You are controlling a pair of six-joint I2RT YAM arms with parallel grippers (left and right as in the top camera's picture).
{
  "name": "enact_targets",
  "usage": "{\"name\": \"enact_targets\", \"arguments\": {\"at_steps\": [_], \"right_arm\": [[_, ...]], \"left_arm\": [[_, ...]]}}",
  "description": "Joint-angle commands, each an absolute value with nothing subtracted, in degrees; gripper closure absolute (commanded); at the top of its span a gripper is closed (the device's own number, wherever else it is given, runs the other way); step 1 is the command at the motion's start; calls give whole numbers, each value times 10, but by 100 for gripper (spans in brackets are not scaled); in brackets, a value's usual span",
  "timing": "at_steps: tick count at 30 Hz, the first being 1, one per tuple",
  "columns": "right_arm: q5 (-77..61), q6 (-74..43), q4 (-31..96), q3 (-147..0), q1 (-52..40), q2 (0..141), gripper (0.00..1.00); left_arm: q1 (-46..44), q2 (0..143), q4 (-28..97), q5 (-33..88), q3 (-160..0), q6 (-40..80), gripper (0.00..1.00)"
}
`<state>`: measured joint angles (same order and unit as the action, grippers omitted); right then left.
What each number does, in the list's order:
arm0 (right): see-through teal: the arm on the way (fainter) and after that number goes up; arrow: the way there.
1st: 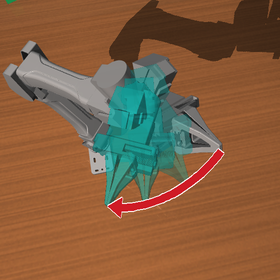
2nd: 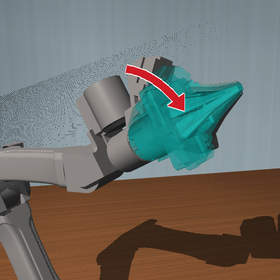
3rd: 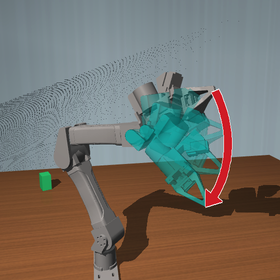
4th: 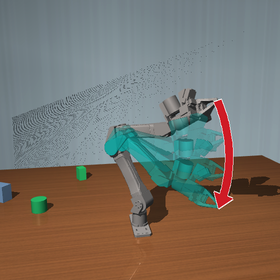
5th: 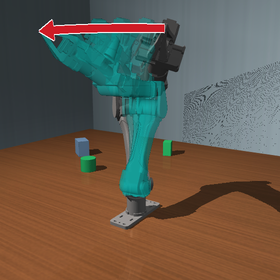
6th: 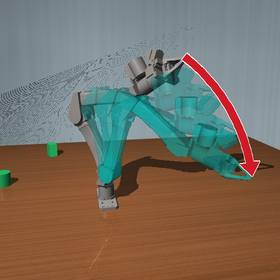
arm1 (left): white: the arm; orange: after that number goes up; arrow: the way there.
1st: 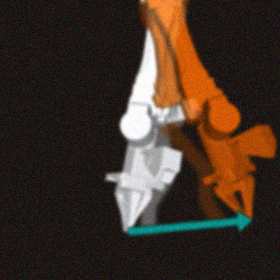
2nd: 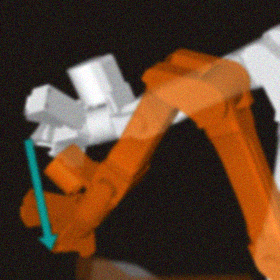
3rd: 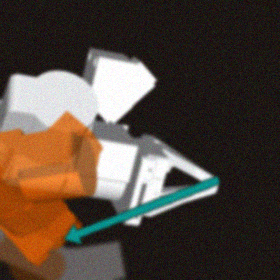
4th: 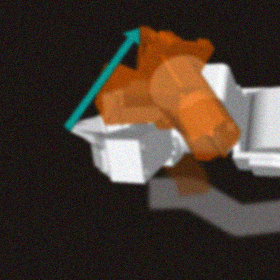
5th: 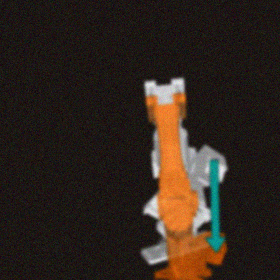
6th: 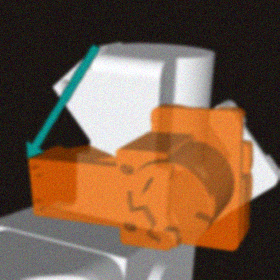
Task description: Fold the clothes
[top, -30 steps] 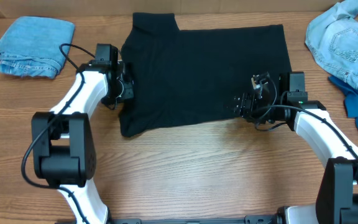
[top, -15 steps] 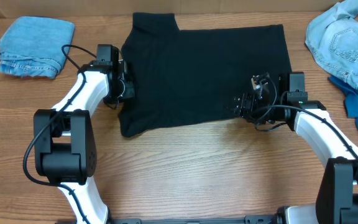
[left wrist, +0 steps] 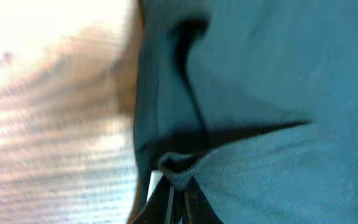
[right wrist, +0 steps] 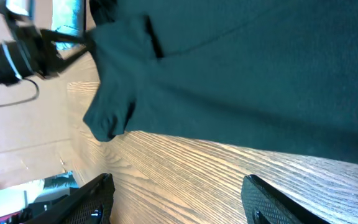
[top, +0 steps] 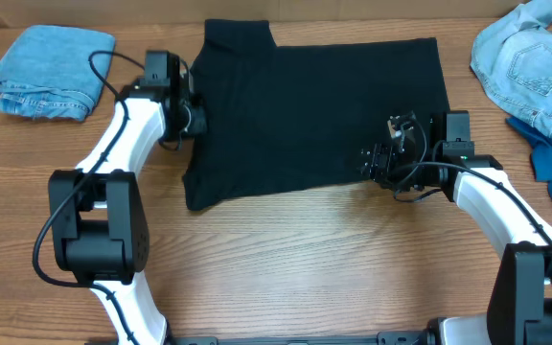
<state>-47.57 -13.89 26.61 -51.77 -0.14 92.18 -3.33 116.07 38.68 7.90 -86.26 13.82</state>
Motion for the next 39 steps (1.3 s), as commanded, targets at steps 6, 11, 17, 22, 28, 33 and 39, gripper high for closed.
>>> {"name": "enact_targets", "arguments": {"at_steps": [6,11,17,22,28,33,39], "right_arm": [[-470,-134,265,-530,-4,911,30],[-470,-135,265,-530,-4,911,30],[-470,-135,270,-530,-4,911,29],[-503,-127,284,-530,-33,911,49],[-491,-123,234,-530,-163,913,65],[-429,-150,153,-530,-258,934,66],[-420,-150,108,-530,-291,963,53]], "left_arm": [[-34,1166,374,75,-894,137,87],[-34,1166,357,75,-894,138,68],[-30,1166,349,74,-905,138,43],[-27,1166,466,70,-997,109,54],[-27,1164,665,59,-1151,92,62],[-28,1164,814,58,-1246,101,65],[-69,1149,915,44,-1257,86,73]]}}
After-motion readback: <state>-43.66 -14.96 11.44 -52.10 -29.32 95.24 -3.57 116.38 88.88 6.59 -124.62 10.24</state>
